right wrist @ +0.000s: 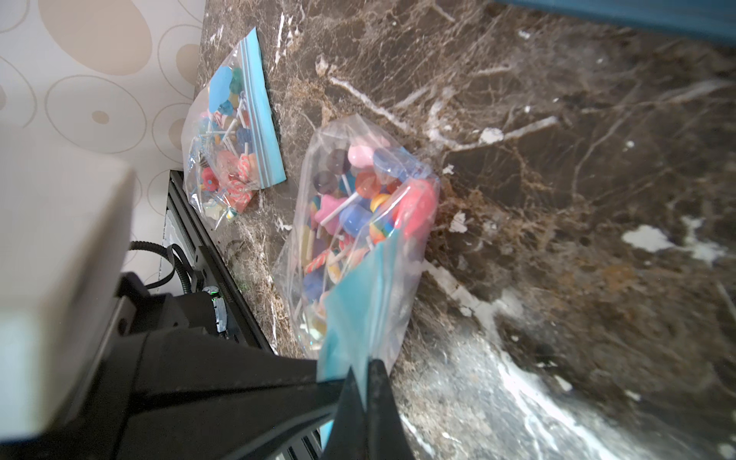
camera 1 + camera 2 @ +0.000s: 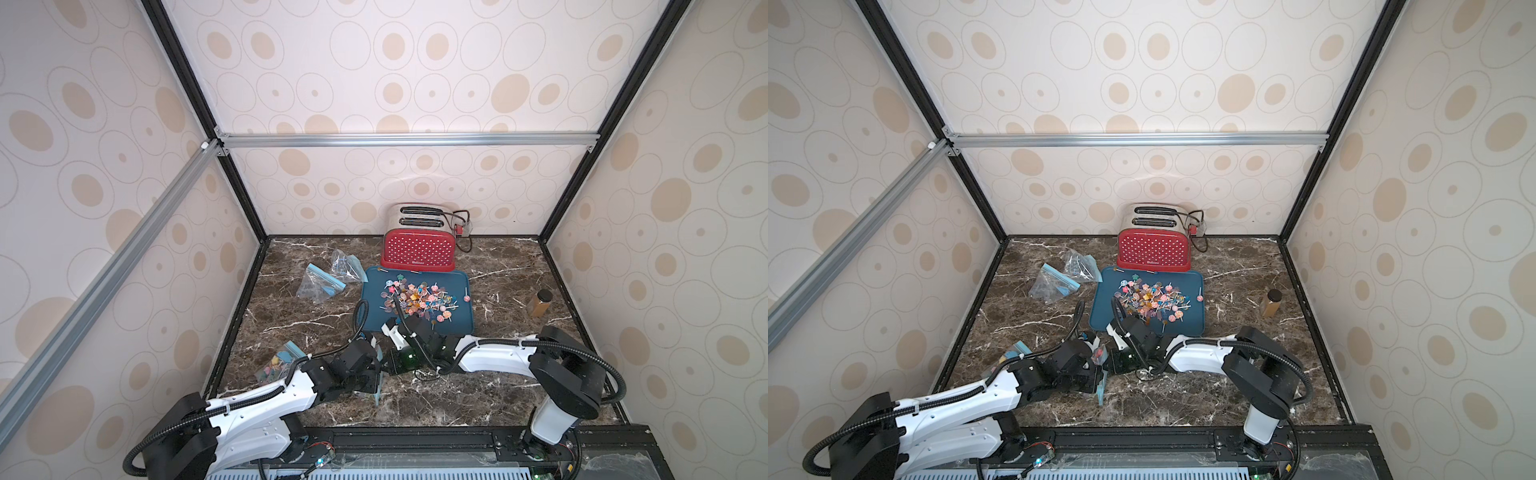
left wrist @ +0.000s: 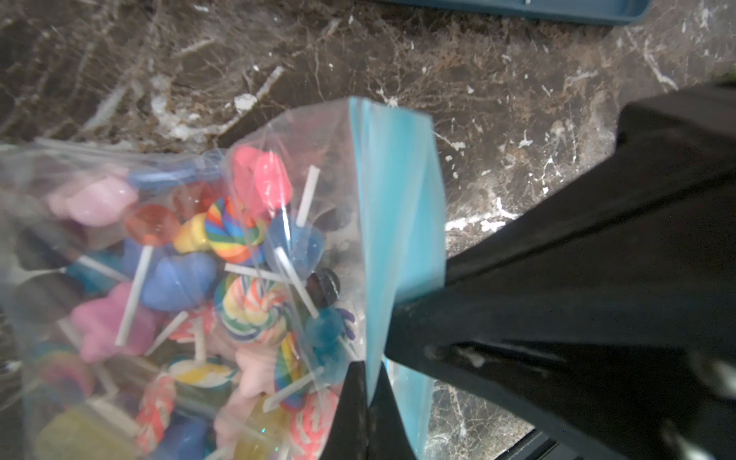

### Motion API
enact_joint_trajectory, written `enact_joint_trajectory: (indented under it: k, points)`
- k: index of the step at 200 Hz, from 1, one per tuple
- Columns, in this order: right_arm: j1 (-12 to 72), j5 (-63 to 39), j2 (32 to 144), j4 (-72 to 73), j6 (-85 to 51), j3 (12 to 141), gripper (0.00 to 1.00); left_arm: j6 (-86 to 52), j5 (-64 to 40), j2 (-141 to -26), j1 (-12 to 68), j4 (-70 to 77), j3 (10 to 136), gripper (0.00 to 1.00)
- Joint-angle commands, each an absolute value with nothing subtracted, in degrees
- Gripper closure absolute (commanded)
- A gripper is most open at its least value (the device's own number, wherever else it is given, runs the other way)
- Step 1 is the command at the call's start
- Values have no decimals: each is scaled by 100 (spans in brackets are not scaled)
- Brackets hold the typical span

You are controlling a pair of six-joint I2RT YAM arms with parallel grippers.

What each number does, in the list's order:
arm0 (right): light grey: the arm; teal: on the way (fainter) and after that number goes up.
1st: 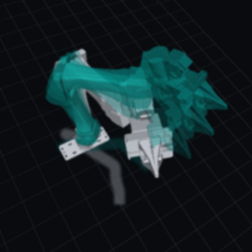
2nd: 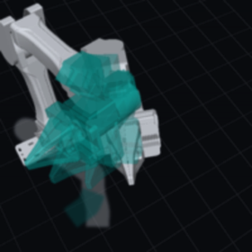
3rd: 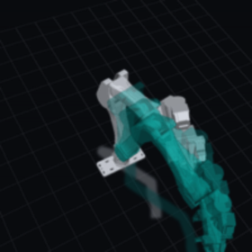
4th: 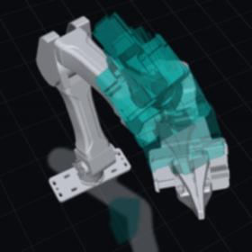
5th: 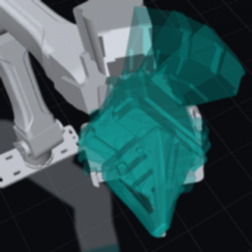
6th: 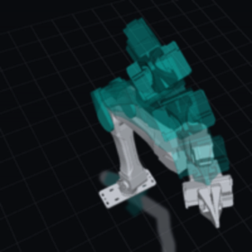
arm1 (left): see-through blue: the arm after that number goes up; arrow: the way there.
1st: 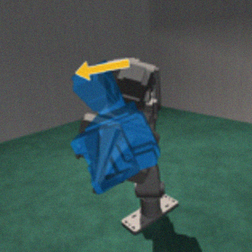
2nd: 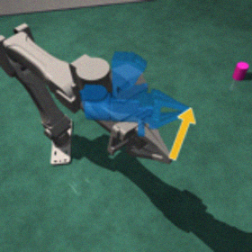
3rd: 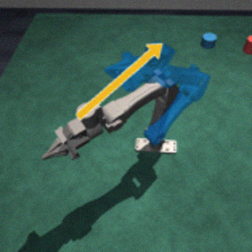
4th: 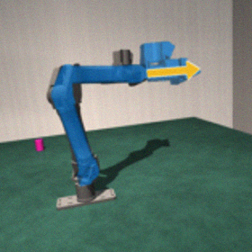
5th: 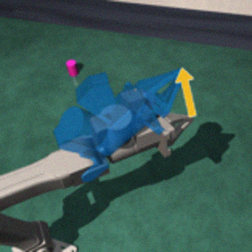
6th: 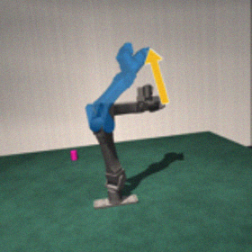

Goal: Pour candies out of the ziploc bag
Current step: Open the ziploc bag at the center of the board.

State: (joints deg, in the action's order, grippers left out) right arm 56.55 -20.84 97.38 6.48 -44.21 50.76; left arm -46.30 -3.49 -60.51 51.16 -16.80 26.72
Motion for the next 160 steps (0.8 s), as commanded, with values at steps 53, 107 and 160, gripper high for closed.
enact_joint_trajectory:
  k: [53, 107, 160]
  points:
    - [5739, -1115, 10050, -834, -4496, 5556, 100, -5941, 917, -5835, 5106, -1836, 2840, 100]
    - [5905, -422, 10358, -1851, -4421, 6072, 100, -6431, 1175, -6062, 5106, -1577, 2762, 100]
    - [5991, -72, 10625, -2499, -4440, 6391, 100, -6730, 1340, -6050, 5110, -1475, 2628, 100]
